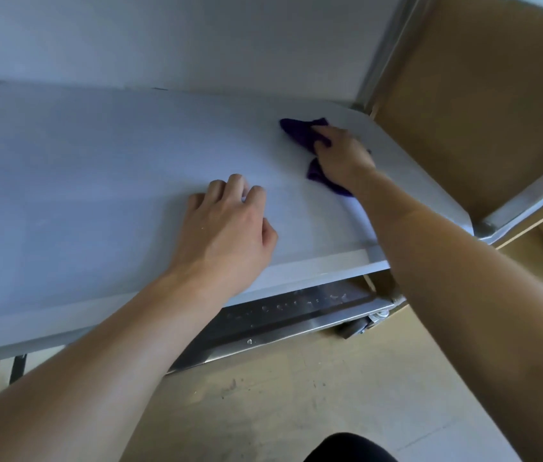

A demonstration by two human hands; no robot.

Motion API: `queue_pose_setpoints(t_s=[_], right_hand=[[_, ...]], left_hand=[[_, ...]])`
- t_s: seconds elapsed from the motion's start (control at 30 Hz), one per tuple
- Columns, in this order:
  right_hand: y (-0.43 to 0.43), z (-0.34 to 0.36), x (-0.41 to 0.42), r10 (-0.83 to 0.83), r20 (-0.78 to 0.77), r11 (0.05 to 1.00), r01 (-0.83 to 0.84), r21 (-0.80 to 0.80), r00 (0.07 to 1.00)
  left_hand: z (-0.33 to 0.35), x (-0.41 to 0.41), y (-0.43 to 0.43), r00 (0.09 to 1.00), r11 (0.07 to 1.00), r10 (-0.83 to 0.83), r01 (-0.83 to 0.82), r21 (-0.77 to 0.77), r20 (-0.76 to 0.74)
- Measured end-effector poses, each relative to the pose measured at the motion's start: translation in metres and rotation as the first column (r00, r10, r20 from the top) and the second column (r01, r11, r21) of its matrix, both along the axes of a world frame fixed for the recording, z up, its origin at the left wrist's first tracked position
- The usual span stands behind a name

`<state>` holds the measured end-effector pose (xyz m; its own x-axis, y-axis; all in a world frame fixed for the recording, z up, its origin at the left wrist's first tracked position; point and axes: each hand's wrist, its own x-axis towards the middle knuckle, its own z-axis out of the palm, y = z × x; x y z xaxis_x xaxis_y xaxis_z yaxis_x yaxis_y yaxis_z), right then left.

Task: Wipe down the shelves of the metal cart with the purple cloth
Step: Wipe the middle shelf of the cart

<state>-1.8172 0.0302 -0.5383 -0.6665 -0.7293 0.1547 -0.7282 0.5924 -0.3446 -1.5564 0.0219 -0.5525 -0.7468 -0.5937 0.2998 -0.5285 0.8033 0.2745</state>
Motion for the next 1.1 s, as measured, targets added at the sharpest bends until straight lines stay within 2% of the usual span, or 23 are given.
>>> queue_pose_setpoints(t_s=[0.17,0.27,0.33,0.4,0.47,0.5,0.6,0.67,0.77,0.9,1.1], right_hand=[[0.031,-0.003,-0.042,-0.218,0.114,0.972,0.227,-0.068,0.969],[0.024,0.001,-0.042,-0.231,0.168,0.968,0.243,-0.056,0.958],[0.007,0.005,-0.035,-0.208,0.088,0.978,0.208,0.018,0.974],[-0.016,0.007,-0.017,-0.111,0.012,0.993,0.111,0.028,0.994],[-0.045,0.007,0.010,-0.009,0.051,0.999,0.011,-0.042,0.999],[-0.060,0.006,0.026,0.068,0.022,0.996,-0.066,-0.053,0.997],[-0.100,-0.003,0.065,0.370,0.018,0.929,-0.370,-0.027,0.929],[-0.110,-0.005,0.069,0.454,0.054,0.891,-0.453,-0.033,0.889],[-0.103,-0.003,0.060,0.387,0.061,0.922,-0.384,-0.060,0.920],[-0.079,-0.001,0.025,0.143,0.001,0.987,-0.142,-0.077,0.990],[-0.010,-0.001,-0.059,-0.130,-0.011,0.991,0.130,0.016,0.991]], left_hand=[[-0.001,-0.001,0.000,1.000,1.000,-0.008,0.008,0.005,-0.007],[-0.002,0.000,0.000,1.000,1.000,-0.011,0.011,-0.014,-0.020],[-0.002,0.001,-0.001,1.000,1.000,-0.013,0.013,-0.014,-0.024],[0.001,0.001,-0.001,1.000,1.000,-0.010,0.010,-0.001,-0.015],[0.002,0.000,0.000,1.000,1.000,-0.008,0.008,0.011,0.003],[0.003,0.001,0.000,1.000,1.000,-0.006,0.006,0.015,0.009],[0.001,0.002,0.000,1.000,1.000,0.013,-0.013,0.011,0.021],[0.002,0.001,0.000,1.000,1.000,0.018,-0.018,-0.001,0.023],[0.002,0.001,-0.001,0.999,1.000,0.022,-0.022,-0.008,0.041],[0.003,0.002,-0.004,0.999,1.000,0.021,-0.021,0.008,0.031],[0.003,0.001,-0.005,1.000,1.000,0.012,-0.012,0.000,0.020]])
